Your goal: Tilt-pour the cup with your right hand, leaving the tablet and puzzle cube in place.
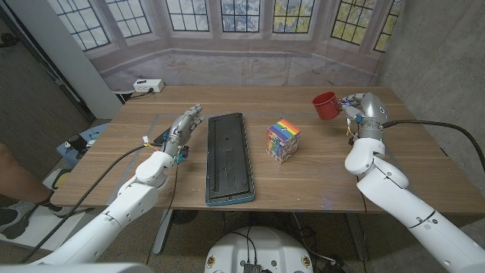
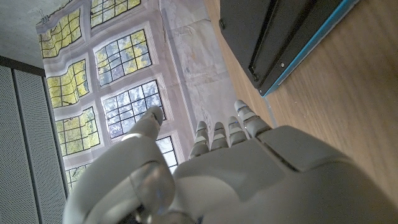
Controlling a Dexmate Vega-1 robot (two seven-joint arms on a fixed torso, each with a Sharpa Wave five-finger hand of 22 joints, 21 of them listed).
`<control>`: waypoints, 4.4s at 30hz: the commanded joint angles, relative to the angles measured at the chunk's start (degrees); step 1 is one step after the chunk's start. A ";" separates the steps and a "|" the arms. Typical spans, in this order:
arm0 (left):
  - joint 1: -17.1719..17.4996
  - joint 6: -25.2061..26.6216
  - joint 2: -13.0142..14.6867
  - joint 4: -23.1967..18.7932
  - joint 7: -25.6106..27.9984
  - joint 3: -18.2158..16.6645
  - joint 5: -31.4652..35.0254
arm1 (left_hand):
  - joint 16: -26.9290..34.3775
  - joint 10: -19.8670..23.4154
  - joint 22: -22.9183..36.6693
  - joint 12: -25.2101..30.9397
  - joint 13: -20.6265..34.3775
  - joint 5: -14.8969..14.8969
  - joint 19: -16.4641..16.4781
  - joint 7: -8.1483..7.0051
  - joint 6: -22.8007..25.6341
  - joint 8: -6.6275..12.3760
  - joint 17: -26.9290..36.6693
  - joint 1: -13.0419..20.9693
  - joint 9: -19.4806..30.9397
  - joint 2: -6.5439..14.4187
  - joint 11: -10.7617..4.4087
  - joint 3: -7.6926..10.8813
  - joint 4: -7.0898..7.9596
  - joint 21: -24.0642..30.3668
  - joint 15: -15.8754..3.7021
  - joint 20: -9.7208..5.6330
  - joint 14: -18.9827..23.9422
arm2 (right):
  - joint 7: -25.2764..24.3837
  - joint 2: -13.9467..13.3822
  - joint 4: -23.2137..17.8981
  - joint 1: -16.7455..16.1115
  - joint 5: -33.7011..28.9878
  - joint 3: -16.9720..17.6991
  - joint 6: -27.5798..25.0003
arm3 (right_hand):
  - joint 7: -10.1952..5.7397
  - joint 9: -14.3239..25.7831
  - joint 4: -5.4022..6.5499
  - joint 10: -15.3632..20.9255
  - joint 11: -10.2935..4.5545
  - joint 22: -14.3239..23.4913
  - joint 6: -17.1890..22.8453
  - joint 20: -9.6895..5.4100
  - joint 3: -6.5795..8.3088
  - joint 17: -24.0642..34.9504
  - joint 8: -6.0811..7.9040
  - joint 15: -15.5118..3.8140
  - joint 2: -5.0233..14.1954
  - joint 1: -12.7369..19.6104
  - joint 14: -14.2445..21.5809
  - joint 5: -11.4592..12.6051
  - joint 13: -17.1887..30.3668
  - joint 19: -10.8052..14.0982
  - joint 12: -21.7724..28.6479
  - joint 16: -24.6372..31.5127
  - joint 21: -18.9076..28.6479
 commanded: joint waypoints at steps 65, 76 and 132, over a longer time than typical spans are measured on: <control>4.93 -0.45 0.62 -3.73 2.03 -2.75 -1.53 | 0.04 0.34 0.30 0.04 0.26 0.35 0.22 -0.18 0.26 0.04 0.20 0.77 0.21 -0.01 0.05 -0.46 0.01 -0.04 0.33 0.35 0.44 | -21.81 18.22 37.39 11.24 15.49 -5.07 24.43 | 0.29 0.38 -0.48 0.48 0.19 0.21 0.10 -5.99 -0.19 0.60 0.01 -6.16 0.43 0.63 1.05 0.09 0.18 0.52 -0.41 -0.16 0.27; 4.63 -0.31 0.49 -3.86 2.17 -2.55 -1.24 | 0.04 0.35 0.31 0.04 0.26 0.35 0.27 -0.18 0.26 0.04 0.21 0.80 0.21 0.02 0.03 -0.49 0.04 -0.02 0.30 0.32 0.41 | -22.40 17.62 38.35 11.19 16.40 -5.47 25.86 | 0.11 0.39 -0.53 0.22 0.13 0.22 0.02 -5.99 -0.14 0.67 -0.06 -6.17 0.51 0.79 1.06 0.12 0.19 0.52 -0.56 -0.19 0.25; 6.05 -0.97 0.95 -4.19 1.50 -3.31 -1.87 | 0.04 0.36 0.31 0.04 0.27 0.35 0.27 -0.22 0.21 0.03 0.21 0.96 0.21 0.04 0.00 -0.59 0.10 -0.03 0.32 0.35 0.44 | -15.08 10.82 23.56 4.83 18.59 -5.33 14.68 | 0.40 -0.10 0.25 -17.39 0.67 0.18 -16.65 -2.17 -1.81 1.53 -3.56 -3.23 -0.80 -3.06 -8.60 0.13 -0.15 -3.20 -4.90 -3.51 -0.82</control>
